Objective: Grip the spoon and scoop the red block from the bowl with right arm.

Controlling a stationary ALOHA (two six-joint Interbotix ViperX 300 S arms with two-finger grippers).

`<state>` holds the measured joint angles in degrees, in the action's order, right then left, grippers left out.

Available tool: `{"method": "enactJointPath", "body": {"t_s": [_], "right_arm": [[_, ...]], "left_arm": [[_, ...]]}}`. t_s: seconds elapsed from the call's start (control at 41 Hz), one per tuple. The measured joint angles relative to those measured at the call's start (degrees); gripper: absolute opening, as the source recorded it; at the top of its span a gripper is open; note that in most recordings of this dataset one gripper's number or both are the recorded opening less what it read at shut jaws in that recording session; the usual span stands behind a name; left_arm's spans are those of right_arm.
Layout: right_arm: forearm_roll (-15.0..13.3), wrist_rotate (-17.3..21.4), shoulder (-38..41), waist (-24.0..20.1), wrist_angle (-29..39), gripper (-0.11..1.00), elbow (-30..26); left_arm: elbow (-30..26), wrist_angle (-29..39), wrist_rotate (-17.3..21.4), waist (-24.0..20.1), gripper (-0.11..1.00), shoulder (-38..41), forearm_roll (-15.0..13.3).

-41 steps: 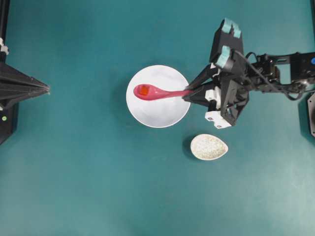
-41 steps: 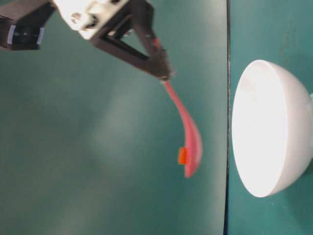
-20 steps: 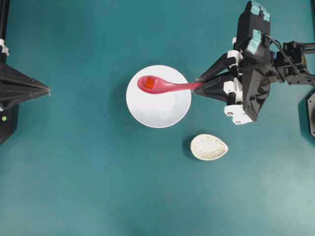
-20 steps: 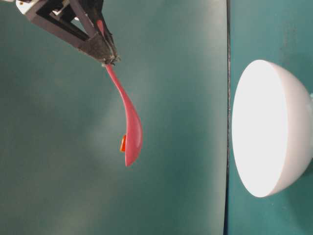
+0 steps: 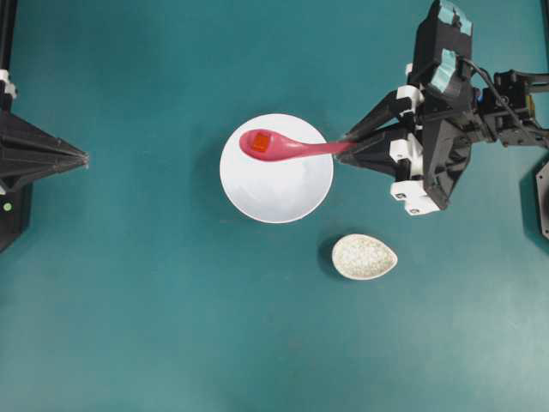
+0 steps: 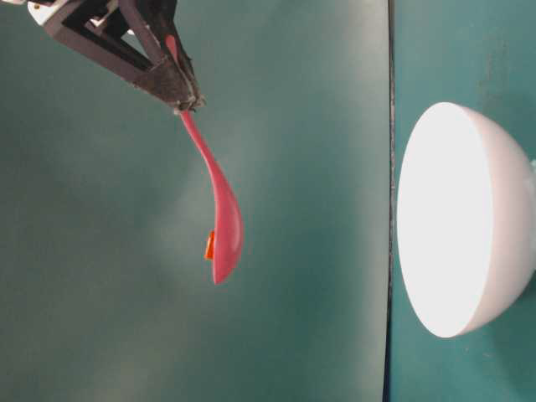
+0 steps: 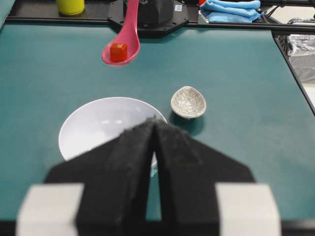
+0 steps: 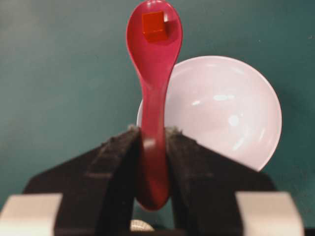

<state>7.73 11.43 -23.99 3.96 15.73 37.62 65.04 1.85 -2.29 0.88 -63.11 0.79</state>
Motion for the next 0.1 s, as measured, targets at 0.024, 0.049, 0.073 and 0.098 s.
{"method": "enactJointPath", "body": {"t_s": [0.024,0.049,0.073,0.098], "right_arm": [[0.00,0.00,0.00,-0.09,-0.09,0.25,-0.09],[0.00,0.00,0.00,0.00,-0.26,0.25,-0.09],[0.00,0.00,0.00,0.00,-0.44,0.25,0.00],[0.00,0.00,0.00,0.00,-0.70,0.25,-0.09]], "left_arm": [[0.00,0.00,0.00,0.00,0.00,-0.09,0.09],[0.00,0.00,0.00,0.00,0.00,-0.09,0.09],[0.00,0.00,0.00,0.00,0.00,-0.09,0.00],[0.00,0.00,0.00,0.00,0.00,-0.09,0.00]]}}
